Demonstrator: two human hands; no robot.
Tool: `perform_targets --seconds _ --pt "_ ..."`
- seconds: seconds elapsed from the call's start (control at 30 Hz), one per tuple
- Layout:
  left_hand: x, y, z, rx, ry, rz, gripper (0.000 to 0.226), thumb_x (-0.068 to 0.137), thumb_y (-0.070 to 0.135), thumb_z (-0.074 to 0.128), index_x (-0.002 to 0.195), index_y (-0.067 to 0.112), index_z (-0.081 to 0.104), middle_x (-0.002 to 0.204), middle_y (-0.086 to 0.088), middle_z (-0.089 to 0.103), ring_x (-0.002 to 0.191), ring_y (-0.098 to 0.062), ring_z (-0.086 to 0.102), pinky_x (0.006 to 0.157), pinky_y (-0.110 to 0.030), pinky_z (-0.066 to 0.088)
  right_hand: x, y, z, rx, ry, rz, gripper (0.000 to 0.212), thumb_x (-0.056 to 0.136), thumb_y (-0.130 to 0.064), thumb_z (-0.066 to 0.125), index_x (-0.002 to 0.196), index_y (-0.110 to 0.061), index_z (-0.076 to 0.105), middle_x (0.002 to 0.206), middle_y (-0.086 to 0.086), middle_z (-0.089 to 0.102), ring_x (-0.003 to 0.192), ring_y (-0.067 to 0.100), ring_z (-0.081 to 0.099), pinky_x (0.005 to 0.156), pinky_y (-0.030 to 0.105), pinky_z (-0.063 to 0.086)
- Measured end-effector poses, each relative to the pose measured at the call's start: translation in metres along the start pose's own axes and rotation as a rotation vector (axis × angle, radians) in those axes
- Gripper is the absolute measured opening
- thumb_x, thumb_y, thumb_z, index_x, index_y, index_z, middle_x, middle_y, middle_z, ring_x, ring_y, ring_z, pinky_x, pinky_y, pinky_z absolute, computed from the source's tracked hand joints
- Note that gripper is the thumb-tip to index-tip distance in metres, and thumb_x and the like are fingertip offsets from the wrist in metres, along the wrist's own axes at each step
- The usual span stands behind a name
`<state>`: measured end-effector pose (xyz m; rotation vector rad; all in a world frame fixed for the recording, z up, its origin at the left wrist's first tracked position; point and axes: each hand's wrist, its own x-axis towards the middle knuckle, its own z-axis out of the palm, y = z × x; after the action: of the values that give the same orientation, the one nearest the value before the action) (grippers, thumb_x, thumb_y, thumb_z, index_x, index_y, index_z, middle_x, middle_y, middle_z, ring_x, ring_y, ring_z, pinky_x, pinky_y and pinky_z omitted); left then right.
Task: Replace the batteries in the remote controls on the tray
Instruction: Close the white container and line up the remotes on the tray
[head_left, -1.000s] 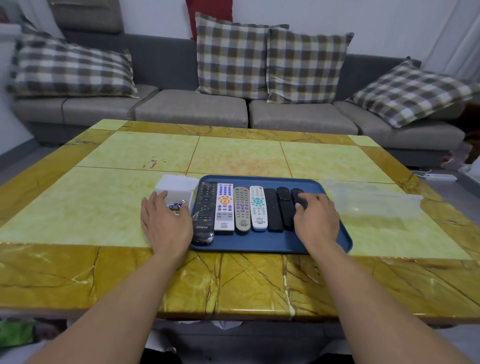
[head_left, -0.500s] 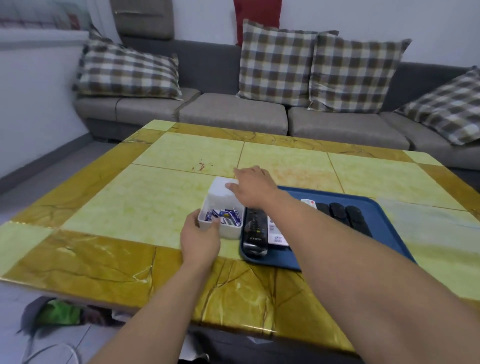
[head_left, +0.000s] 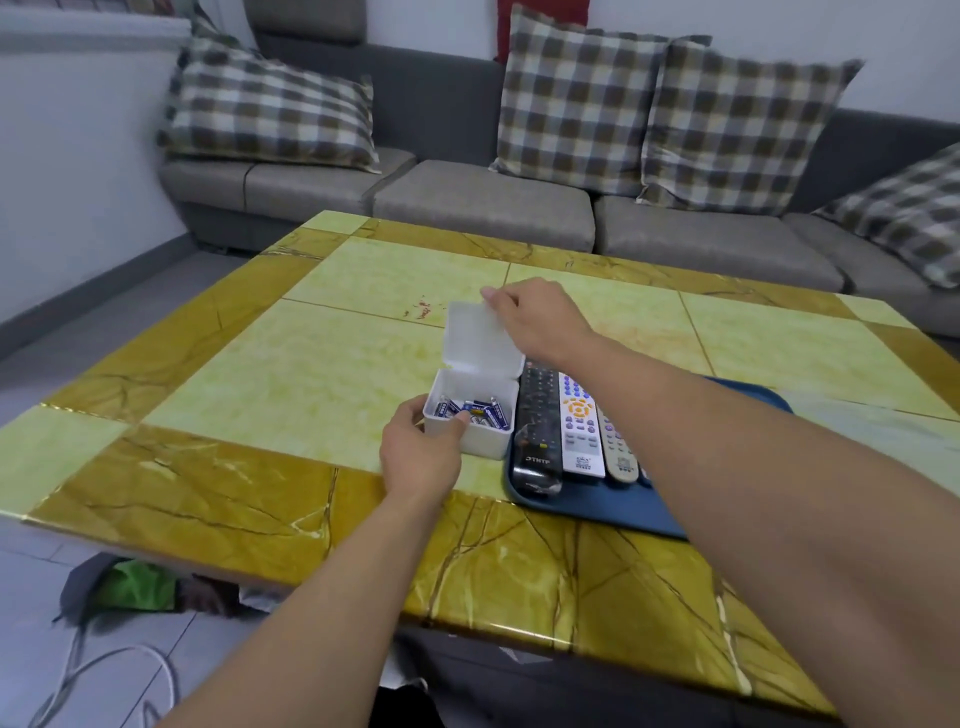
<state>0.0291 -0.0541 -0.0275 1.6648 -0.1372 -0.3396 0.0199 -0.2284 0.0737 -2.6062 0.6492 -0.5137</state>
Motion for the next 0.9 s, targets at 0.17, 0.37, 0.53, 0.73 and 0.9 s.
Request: perform_targets --seconds 0.17,0.37,0.53,0.73,0.9 --pt "-0.007 0.015 -0.004 -0.019 0.059 -0.119 0.038 0.105 0.036 0.034 0.116 0.018 0.066 0.111 -0.007 0.063 0.095 -0.027 0.055 0.076 -0.036 0.041 -0.06 -0.015 -0.005 -0.114 -0.349 -0.11 0.053 0.104 -0.049 0.036 0.09 -0.022 0.079 0.084 -0.001 0.074 0.079 0.017 0.064 0.078 0.033 0.049" --pt "-0.01 0.01 -0.003 0.015 0.025 0.012 0.038 0.095 0.038 0.062 0.129 0.021 0.064 0.126 -0.003 0.065 0.113 -0.026 0.061 0.099 -0.042 0.05 -0.092 -0.007 -0.009 -0.146 -0.411 -0.097 0.03 0.1 -0.027 0.057 0.127 -0.022 0.067 0.135 -0.004 0.063 0.125 0.015 0.054 0.098 0.023 0.04" --pt "-0.006 0.015 0.0 0.028 0.045 0.0 0.04 0.093 0.028 0.061 0.133 0.021 0.063 0.131 -0.006 0.064 0.115 -0.027 0.061 0.101 -0.044 0.051 -0.108 0.012 0.005 -0.3 -0.304 -0.06 0.037 0.088 -0.049 0.067 0.112 -0.022 0.064 0.131 0.013 0.057 0.126 0.034 0.05 0.093 0.039 0.047" --pt "0.0 0.013 0.002 0.04 0.06 0.006 0.043 0.092 0.022 0.06 0.134 0.015 0.064 0.131 -0.005 0.066 0.115 -0.025 0.062 0.098 -0.038 0.051 -0.118 0.015 0.017 -0.388 -0.298 -0.142 0.053 0.097 -0.029 0.056 0.147 -0.018 0.041 0.158 0.001 0.035 0.152 0.028 0.012 0.119 0.042 0.023" --pt "0.0 0.012 0.002 0.044 0.06 0.006 0.043 0.092 0.022 0.06 0.135 0.016 0.063 0.131 -0.003 0.067 0.114 -0.024 0.062 0.093 -0.032 0.05 -0.122 0.01 0.016 -0.378 -0.364 -0.115 0.052 0.102 -0.021 0.035 0.153 -0.014 0.028 0.163 -0.002 0.023 0.153 0.032 0.005 0.122 0.044 0.013"
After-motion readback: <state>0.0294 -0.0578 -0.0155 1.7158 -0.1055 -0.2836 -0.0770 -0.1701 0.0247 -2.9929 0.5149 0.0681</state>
